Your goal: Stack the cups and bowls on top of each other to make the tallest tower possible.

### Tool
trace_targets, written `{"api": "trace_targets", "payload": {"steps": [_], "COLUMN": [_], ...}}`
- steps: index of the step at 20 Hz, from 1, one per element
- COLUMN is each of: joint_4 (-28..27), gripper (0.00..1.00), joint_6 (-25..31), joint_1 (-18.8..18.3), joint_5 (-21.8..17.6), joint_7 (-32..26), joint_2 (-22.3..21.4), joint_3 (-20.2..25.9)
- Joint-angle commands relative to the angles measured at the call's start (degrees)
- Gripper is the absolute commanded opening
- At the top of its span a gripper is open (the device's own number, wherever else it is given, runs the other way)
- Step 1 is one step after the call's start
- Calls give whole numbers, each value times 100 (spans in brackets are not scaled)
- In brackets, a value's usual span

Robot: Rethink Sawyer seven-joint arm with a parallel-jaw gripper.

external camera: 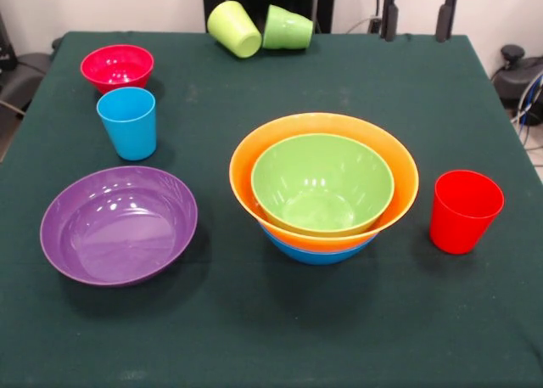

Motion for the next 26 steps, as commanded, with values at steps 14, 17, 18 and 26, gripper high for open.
{"api": "trace_targets", "payload": {"steps": [14, 17, 18, 26], "joint_4": [1794, 1823, 1819, 1817], "gripper": [100, 100, 100, 100], "joint_6": [-1645, -1822, -1869, -1755], "joint_1": [-876, -976, -1001, -1381], "joint_5": [-1835, -2121, -2200, -2644], "joint_7": [-86, -72, -56, -93], "joint_2": [669, 782, 829, 882], "joint_3": [29, -53, -90, -50]}}
